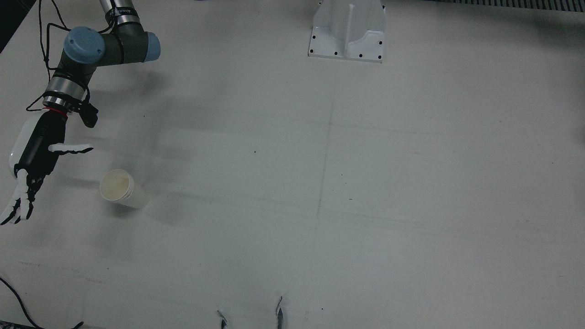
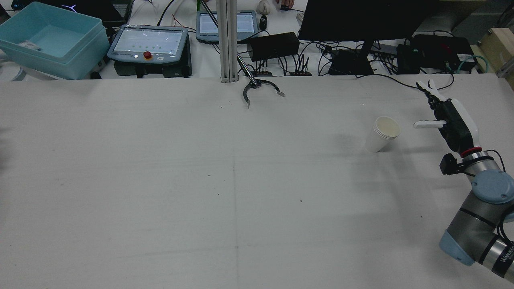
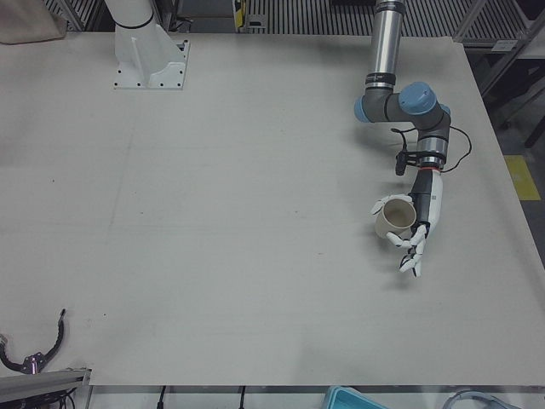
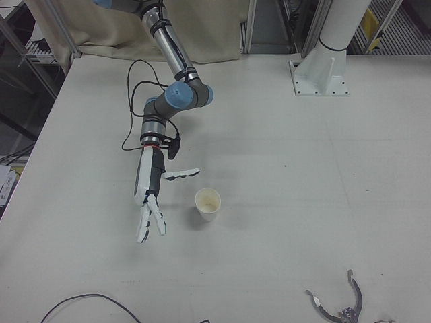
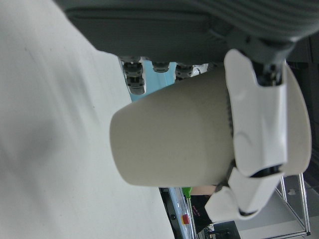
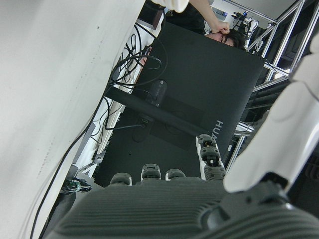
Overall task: Pour water
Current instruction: 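Reach the right hand to the white paper cup, then close the right hand around the white paper cup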
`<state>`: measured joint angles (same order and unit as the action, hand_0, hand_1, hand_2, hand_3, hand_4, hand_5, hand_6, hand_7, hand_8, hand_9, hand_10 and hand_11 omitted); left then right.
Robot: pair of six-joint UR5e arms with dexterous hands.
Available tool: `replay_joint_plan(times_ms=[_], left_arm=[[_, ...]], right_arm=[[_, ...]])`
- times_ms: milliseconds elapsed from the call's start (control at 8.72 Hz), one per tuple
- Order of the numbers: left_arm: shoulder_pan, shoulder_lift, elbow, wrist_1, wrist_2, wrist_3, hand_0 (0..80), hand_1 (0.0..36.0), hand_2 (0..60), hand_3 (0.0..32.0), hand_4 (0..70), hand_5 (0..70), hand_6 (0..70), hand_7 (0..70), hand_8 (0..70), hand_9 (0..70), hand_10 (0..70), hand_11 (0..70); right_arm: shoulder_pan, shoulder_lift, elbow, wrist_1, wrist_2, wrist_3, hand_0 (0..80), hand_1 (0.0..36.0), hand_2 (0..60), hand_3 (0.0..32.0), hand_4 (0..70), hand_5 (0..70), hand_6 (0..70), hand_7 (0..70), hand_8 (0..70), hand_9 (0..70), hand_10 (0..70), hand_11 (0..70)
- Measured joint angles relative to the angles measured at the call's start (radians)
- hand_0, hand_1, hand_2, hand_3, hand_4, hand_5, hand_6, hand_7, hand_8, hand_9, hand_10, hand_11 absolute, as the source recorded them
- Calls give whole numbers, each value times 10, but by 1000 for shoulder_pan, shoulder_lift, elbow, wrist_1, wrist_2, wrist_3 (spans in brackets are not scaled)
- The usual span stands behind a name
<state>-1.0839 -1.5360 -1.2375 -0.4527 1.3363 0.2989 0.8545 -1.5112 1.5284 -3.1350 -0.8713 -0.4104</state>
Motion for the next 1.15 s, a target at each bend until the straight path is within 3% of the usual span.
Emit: replay_joint_plan(times_ms=[229,459,803,1146], left_arm=[[-2,2,0,-1,0,-1,575,360,600,0,330,700,37,248,8,36,77,146],[-11,2,0,-4,0,0,569,360,600,0,325,700,37,245,8,35,77,146],[-18,2,1,-6,0,0,571,360,600,0,322,700,38,246,8,35,77,147],[-21,2,2,-7,0,1,572,360,600,0,321,700,39,247,9,36,79,149]], right_arm=[[-57,16,-23,5,40,14,461,40,0,32,53,2,0,0,39,48,0,0],[-102,53,-58,7,71,14,467,52,0,0,73,0,0,0,31,43,0,0],[-157,84,-92,7,132,14,465,49,0,2,76,6,0,0,36,48,0,0],[-193,87,-94,5,146,13,471,55,0,14,86,18,0,0,37,47,0,0]])
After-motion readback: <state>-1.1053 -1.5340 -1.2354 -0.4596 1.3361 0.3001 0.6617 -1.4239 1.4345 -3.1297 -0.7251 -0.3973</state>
